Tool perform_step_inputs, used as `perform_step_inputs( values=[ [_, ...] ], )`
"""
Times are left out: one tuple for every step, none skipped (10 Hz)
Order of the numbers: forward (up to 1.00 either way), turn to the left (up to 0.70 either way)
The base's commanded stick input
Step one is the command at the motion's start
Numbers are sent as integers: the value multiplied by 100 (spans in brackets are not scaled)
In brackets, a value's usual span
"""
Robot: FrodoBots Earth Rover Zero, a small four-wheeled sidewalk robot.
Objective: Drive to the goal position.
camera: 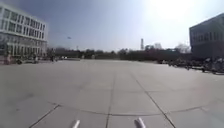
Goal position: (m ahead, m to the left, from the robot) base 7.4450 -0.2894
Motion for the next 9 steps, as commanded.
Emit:
perform_step_inputs(
  values=[
    [70,0],
    [70,0],
    [70,0],
    [70,0],
    [70,0],
    [70,0],
    [70,0],
    [70,0],
    [70,0]
  ],
)
